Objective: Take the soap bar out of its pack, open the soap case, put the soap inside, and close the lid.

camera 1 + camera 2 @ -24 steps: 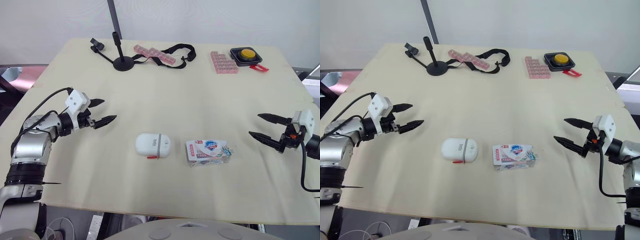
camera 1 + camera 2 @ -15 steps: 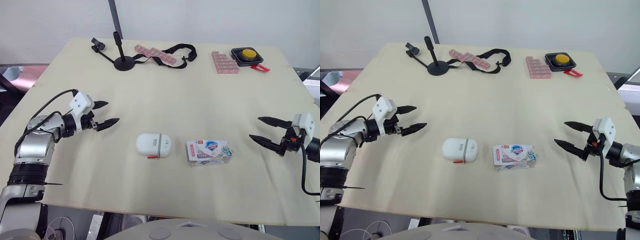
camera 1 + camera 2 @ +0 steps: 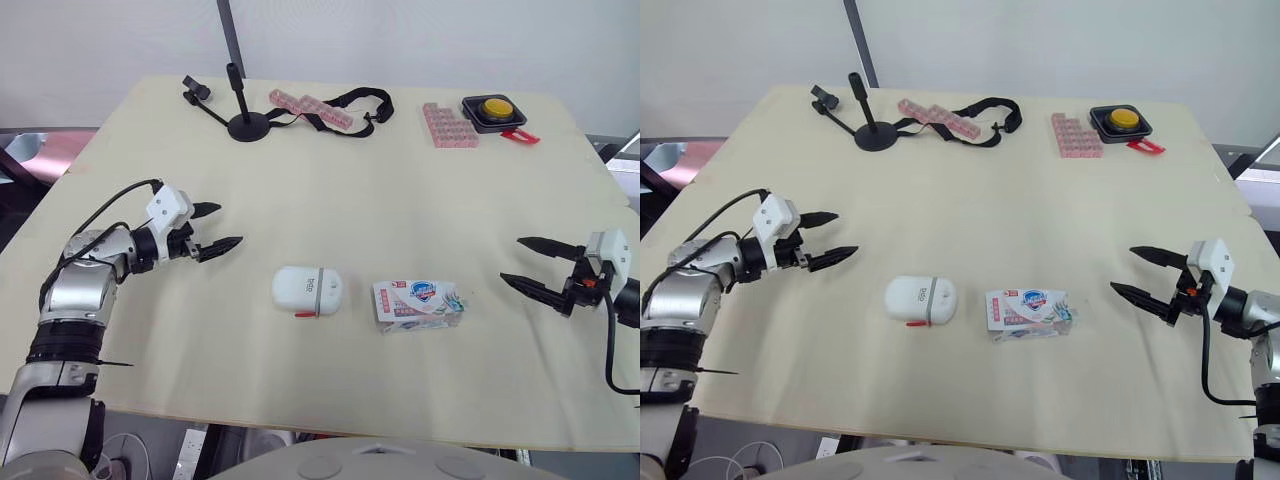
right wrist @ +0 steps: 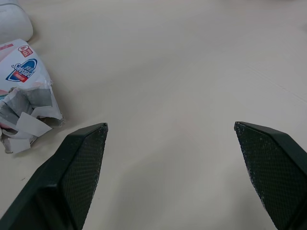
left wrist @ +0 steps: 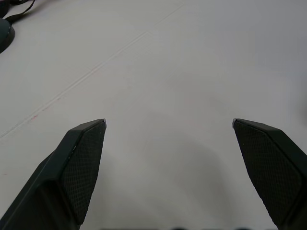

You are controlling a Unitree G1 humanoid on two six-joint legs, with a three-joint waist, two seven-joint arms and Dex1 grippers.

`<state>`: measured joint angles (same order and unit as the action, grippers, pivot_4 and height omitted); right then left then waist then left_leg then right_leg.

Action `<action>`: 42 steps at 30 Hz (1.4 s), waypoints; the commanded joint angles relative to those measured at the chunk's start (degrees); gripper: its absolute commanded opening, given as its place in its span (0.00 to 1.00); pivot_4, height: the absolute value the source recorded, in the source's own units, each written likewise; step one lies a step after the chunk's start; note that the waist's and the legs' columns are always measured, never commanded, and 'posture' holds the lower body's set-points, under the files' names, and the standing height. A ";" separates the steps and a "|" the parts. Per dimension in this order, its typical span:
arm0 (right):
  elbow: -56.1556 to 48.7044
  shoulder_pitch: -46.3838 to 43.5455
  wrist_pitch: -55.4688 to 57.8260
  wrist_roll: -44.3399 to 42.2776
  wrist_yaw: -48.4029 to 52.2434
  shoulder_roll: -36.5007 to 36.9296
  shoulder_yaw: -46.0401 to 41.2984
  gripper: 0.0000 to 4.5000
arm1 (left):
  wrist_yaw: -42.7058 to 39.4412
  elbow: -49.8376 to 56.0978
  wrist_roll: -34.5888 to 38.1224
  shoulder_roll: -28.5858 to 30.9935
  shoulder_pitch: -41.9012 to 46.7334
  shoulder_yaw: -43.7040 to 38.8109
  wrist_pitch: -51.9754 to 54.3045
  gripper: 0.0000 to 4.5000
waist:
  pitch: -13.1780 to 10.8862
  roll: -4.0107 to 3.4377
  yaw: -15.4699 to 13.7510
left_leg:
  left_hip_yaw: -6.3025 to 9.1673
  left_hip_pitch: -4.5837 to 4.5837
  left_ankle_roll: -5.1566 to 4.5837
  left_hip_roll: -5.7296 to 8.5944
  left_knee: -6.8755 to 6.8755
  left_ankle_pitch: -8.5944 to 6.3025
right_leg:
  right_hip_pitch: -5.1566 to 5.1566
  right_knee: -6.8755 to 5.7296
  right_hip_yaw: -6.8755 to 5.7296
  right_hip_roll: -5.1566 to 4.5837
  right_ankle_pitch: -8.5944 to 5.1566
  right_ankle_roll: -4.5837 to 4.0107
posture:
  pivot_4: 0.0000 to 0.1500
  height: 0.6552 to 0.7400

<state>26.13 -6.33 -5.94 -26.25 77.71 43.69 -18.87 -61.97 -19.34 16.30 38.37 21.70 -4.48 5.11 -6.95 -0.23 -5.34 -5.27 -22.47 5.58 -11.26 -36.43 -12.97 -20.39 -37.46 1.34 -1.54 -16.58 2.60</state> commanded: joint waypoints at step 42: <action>-24.93 -5.90 11.51 8.56 2.71 2.58 25.66 1.00 | -9.90 42.06 14.27 0.62 -31.23 3.26 -0.34 0.99 | 0.03 -0.16 0.97 | -0.05 0.06 -0.01 -0.10 0.04 0.02 | -0.06 0.16 0.02 0.01 -0.01 -0.01 | 1.00 0.98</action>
<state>1.39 -11.46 5.87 -17.52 80.08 46.06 7.34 -72.03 20.79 29.73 38.89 -8.93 -0.18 5.90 -6.92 -0.39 -4.37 -5.32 -22.40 5.57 -11.36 -36.38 -12.95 -20.45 -37.30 1.37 -1.53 -16.59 2.59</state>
